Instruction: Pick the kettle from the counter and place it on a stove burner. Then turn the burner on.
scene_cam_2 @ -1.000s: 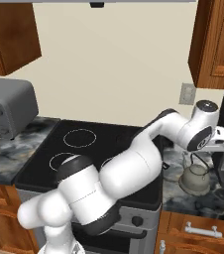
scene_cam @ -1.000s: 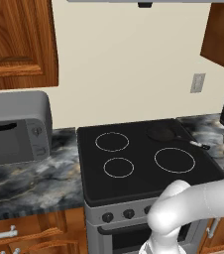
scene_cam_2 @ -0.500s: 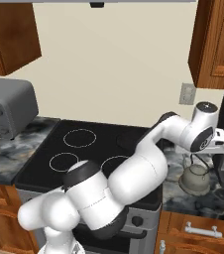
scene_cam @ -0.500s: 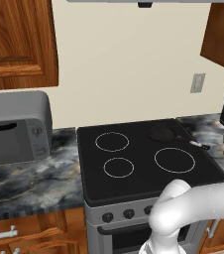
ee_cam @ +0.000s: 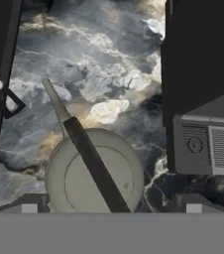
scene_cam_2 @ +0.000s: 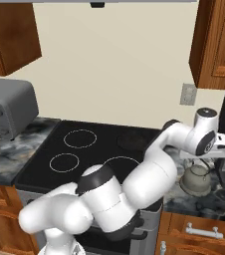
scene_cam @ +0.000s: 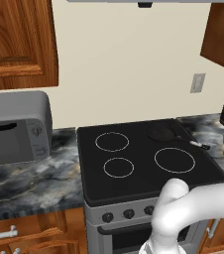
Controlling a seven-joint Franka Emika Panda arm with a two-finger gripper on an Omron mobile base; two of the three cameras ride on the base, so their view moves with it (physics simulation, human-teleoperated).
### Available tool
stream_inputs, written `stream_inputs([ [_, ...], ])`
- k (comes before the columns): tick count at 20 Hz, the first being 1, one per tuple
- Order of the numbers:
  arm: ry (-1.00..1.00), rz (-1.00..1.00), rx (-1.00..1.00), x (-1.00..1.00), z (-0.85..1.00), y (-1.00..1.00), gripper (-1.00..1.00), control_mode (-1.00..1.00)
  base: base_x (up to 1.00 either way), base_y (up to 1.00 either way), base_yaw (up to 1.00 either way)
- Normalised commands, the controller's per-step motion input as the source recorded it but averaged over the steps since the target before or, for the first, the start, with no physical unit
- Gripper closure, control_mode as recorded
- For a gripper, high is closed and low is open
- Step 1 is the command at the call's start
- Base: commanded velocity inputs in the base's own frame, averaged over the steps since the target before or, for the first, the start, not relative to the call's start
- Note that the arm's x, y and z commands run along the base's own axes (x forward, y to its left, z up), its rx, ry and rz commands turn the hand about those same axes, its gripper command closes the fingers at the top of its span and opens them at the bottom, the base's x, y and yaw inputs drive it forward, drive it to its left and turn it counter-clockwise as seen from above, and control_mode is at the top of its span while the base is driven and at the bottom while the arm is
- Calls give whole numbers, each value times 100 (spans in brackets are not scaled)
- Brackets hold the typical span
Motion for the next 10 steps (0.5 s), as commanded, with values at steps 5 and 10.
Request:
stream_inputs([
  [5,2,0,0,28,-4,-37,-100,-100,0,0,0],
  [10,5,0,0,27,-7,-24,-100,-100,0,0,0],
])
